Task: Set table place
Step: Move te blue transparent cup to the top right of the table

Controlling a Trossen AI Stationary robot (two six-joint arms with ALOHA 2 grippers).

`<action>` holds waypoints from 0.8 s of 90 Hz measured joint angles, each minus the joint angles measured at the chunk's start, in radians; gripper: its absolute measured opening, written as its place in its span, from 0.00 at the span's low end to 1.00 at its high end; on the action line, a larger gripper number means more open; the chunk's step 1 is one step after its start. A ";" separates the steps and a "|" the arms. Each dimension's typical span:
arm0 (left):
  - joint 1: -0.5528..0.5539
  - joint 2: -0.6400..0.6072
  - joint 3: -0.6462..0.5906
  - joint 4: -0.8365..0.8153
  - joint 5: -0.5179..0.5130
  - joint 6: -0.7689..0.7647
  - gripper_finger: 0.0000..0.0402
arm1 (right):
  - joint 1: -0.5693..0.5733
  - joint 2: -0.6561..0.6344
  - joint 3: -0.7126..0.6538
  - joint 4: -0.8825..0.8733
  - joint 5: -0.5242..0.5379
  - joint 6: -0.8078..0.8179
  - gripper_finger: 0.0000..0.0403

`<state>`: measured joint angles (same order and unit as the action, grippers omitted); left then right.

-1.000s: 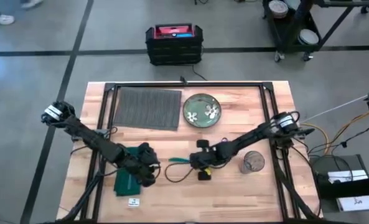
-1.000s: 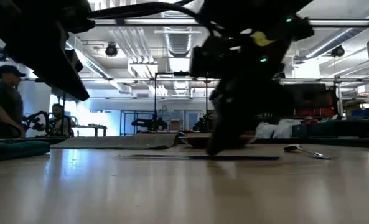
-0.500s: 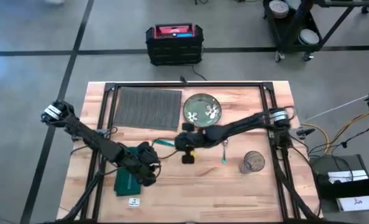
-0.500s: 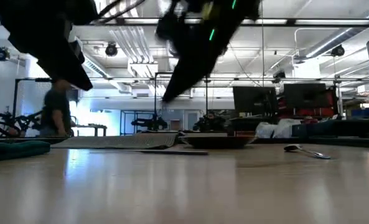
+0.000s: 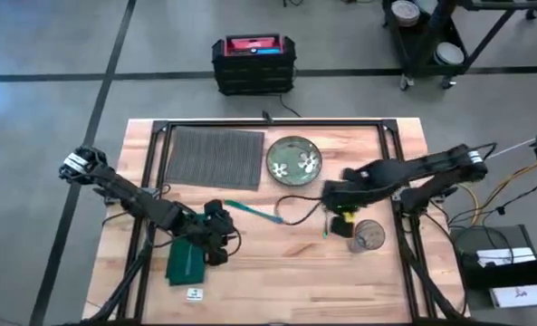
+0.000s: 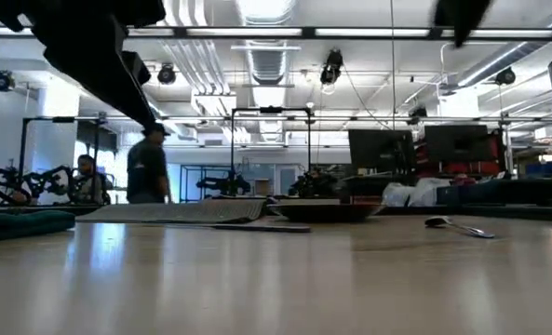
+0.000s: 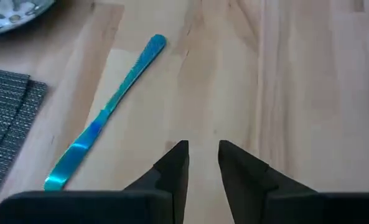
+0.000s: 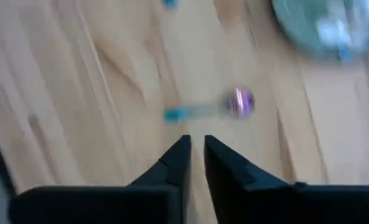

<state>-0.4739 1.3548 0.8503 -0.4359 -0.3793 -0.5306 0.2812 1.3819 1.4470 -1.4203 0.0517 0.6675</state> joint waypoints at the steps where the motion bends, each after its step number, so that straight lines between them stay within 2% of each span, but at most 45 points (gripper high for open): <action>1: 0.002 0.000 -0.001 0.000 0.001 0.001 0.19 | 0.009 -0.007 -0.002 -0.011 0.000 0.018 0.16; 20: 0.006 0.000 -0.004 0.001 0.033 0.007 0.19 | 0.152 -0.042 -0.067 -0.125 -0.045 0.247 0.41; 32: 0.007 0.000 -0.005 0.010 0.033 0.006 0.19 | 0.202 -0.051 -0.131 -0.136 -0.060 0.345 0.50; 47: 0.006 0.000 -0.006 0.029 0.033 -0.001 0.19 | 0.215 -0.059 -0.226 -0.122 -0.068 0.355 0.52; 72: -0.003 0.000 -0.007 0.048 0.032 -0.031 0.19 | 0.214 -0.104 -0.418 0.067 -0.061 0.310 0.45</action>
<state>-0.4769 1.3552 0.8434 -0.3878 -0.3470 -0.5621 0.4950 1.2781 1.0288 -1.3529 -0.0092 0.9771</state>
